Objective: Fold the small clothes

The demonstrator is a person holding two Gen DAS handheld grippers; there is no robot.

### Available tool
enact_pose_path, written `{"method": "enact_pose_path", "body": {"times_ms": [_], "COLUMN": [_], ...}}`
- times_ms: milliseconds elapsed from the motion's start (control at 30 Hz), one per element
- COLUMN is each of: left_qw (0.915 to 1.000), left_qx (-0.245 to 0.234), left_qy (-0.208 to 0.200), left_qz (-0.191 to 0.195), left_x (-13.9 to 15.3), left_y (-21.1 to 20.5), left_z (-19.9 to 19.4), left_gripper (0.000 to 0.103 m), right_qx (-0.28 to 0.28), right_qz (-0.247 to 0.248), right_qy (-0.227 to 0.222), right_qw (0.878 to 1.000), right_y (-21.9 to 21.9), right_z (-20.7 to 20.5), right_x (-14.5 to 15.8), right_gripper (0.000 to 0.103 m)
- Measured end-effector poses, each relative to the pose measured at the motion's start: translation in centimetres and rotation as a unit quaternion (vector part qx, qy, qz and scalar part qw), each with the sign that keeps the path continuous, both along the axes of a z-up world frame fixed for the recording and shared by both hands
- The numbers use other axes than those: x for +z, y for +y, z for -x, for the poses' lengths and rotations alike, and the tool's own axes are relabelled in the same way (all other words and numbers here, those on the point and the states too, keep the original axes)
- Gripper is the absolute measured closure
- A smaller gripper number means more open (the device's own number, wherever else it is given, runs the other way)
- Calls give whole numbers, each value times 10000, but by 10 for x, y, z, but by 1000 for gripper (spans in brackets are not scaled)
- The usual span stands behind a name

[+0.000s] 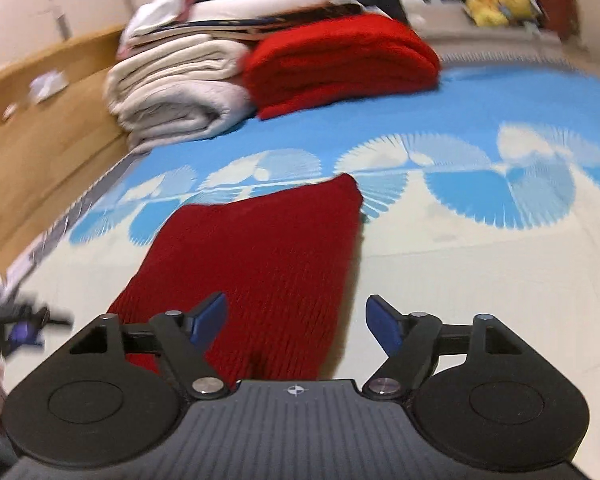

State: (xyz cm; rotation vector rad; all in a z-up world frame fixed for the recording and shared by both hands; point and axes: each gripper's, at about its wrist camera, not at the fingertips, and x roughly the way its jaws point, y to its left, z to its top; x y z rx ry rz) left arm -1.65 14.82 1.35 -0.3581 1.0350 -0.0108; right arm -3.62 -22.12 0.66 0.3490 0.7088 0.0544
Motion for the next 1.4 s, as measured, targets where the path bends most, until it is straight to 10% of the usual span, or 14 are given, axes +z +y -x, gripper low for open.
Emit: {"method": "enact_pose_path", "body": {"times_ms": [233,667,800,967,1400], "left_qw": [9968,9805,9860,9947,9893], "left_qx": [-117,917,1001,815,-1277], "left_qy": [206,296,173,74,148], "left_qz": [765,1710,1324,621,-690], "left_x": [-11,-65,-59,-33,-7], "left_y": [-41,-62,-63,-73,-175], "left_z": [62,17,11,-7,-235], "left_gripper": [0,0,23,53,55], "right_qx": [-193,-388,-294,-23,-1616], "right_qz": [-443,-1629,-1745,-1063,-1723], "right_qy": [351,1100,1793,1359,1004], "right_qw": [9982,9797,9678,9850,9665], "right_y": [-28,-50,-41,-28,-125], "right_z": [-42,-191,-221,-206,-84], "right_x": [-27,-61,-90,-61,-66], "right_gripper": [25,17,36,69,73]}}
